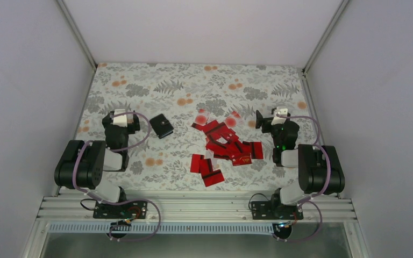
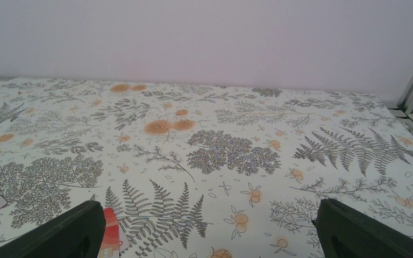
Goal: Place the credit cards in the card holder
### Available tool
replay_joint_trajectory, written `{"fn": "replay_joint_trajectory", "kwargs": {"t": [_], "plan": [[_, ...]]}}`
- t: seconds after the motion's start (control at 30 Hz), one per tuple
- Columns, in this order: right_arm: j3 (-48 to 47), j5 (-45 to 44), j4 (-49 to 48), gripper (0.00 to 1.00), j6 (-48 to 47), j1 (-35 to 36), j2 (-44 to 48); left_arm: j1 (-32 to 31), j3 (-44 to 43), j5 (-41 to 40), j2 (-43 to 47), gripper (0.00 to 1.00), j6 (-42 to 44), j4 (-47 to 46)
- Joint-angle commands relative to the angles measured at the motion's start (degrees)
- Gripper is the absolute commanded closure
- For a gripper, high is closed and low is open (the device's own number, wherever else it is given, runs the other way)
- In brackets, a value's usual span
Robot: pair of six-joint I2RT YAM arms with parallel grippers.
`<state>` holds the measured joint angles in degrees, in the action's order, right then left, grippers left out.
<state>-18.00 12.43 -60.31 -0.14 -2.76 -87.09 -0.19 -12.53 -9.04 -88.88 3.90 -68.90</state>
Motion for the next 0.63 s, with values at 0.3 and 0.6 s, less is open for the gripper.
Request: {"fn": "replay_joint_trajectory", "kwargs": {"t": [0.3,0.6], "plan": [[0.01,0.01,-3.23,0.01,-0.22,-0.38,-0.21,-0.17,-0.73,0.14,0.11,0.0,0.48,-3.52],[0.01,0.03,-3.19,0.01,-0.19,-0.33,-0.19,-0.19,-0.7,0.1,0.09,0.0,0.47,-3.52]]}}
